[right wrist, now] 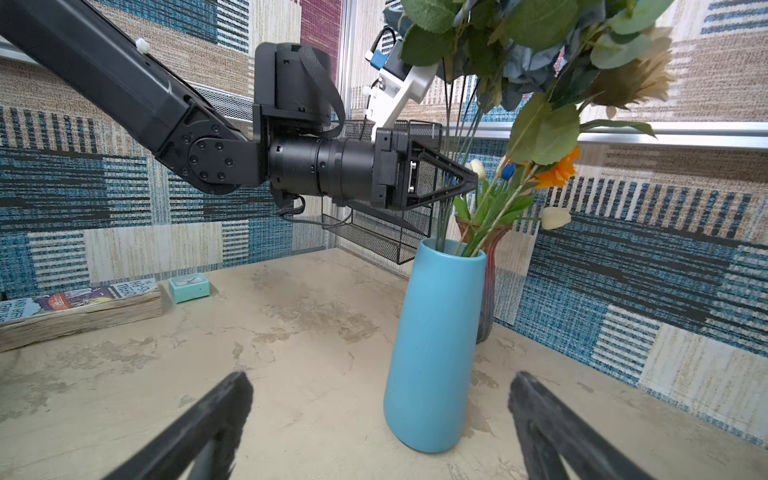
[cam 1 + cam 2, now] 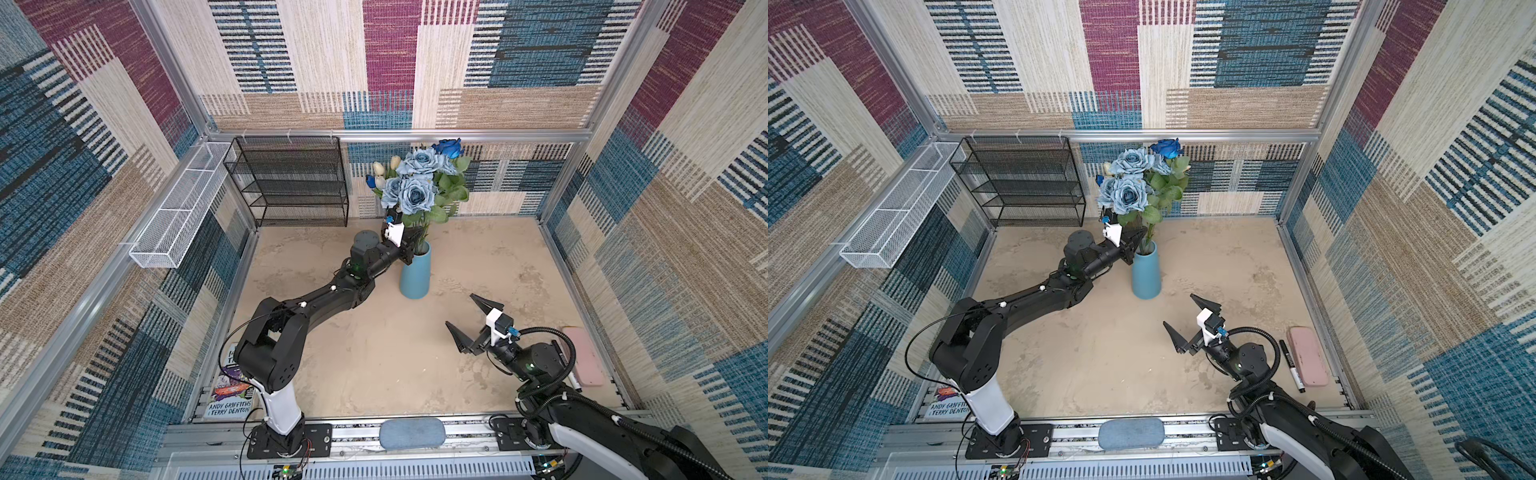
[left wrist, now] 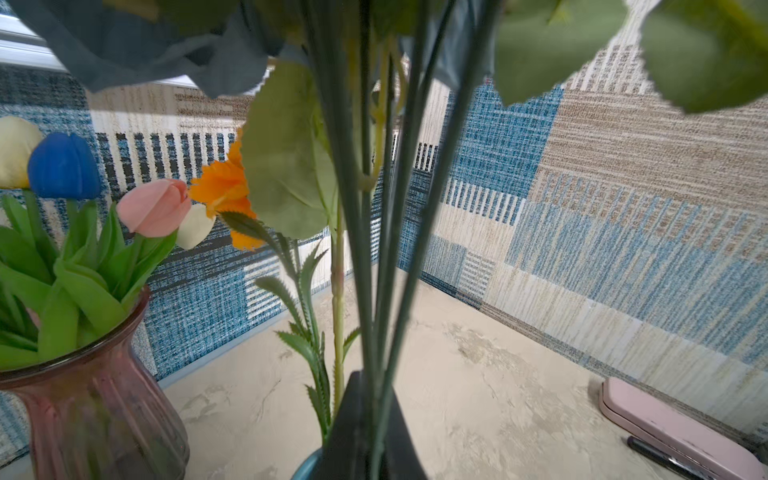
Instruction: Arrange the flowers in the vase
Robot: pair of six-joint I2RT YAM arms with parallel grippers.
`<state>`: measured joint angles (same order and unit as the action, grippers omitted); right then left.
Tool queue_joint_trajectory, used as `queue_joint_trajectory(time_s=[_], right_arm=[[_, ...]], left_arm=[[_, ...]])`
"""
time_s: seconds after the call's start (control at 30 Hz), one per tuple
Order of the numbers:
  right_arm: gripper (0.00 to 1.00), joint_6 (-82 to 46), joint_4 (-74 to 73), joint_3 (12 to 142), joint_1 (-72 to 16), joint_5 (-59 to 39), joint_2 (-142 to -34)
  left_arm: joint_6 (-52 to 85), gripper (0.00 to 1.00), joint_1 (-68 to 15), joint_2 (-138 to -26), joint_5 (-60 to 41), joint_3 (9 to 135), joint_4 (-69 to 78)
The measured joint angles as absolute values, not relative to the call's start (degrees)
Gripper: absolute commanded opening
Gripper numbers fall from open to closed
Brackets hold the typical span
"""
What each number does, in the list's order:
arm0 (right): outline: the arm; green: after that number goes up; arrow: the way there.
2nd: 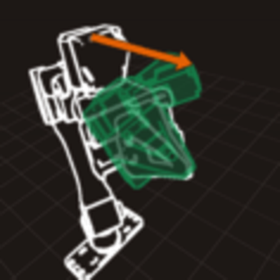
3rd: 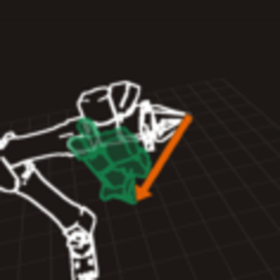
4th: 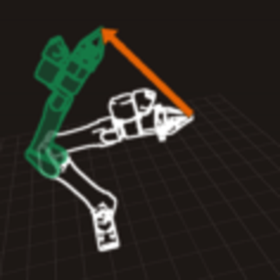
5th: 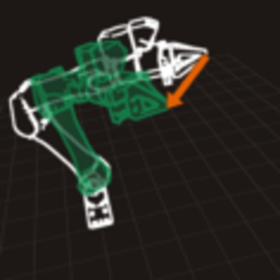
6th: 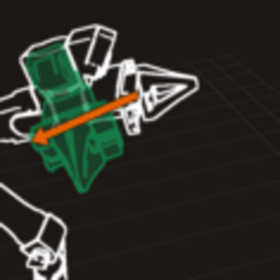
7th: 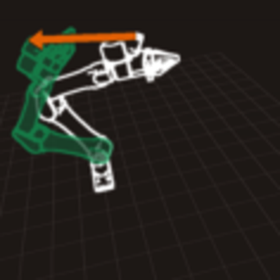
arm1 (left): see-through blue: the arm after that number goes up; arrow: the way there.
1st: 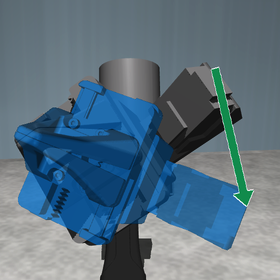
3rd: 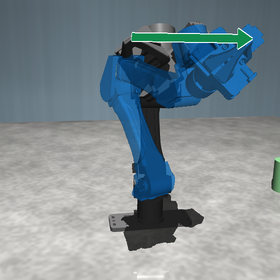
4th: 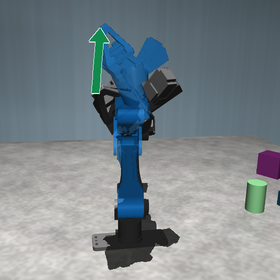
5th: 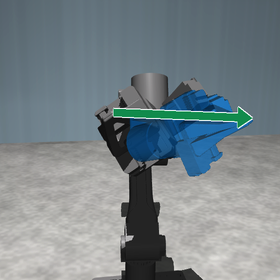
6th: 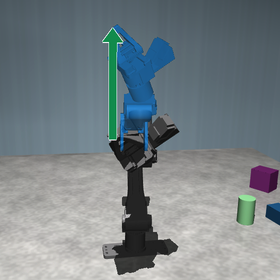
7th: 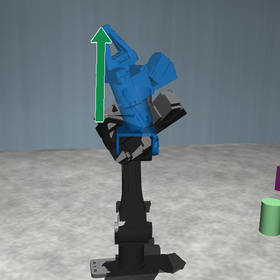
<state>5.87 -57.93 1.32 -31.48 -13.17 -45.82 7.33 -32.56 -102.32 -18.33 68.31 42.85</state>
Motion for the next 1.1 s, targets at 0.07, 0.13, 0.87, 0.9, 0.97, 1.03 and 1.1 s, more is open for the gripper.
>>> queue_joint_trajectory(time_s=[0.07,0.13,0.87,0.9,0.97,1.03,1.1], right_arm=[[1.0,5.9,-58.0,1.3,-31.5,-12.9,-46.1],[1.0,5.9,-58.0,1.3,-31.5,-12.9,-46.6],[1.0,0.9,-53.7,21.0,-31.4,-6.1,-72.3],[1.0,0.9,-53.8,22.3,-31.4,-6.6,-74.2],[1.0,0.7,-54.0,24.4,-31.4,-7.2,-77.6],[1.0,0.7,-54.1,26.8,-31.4,-7.5,-81.1],[1.0,0.4,-54.4,29.4,-31.3,-7.6,-84.7]], left_arm=[[7.1,0.07,-32.8,-102.3,-18.3,67.4,43.5],[6.9,0.18,-32.9,-102.3,-18.1,66.0,44.5],[2.8,0.54,-33.0,-91.6,-13.7,55.2,42.6],[2.6,0.55,-33.0,-90.8,-13.7,54.5,42.4],[2.2,0.56,-32.8,-89.6,-13.4,53.2,42.2],[2.1,0.61,-32.8,-88.2,-13.2,51.5,42.3],[1.9,0.62,-32.7,-86.7,-12.3,49.1,42.3]])
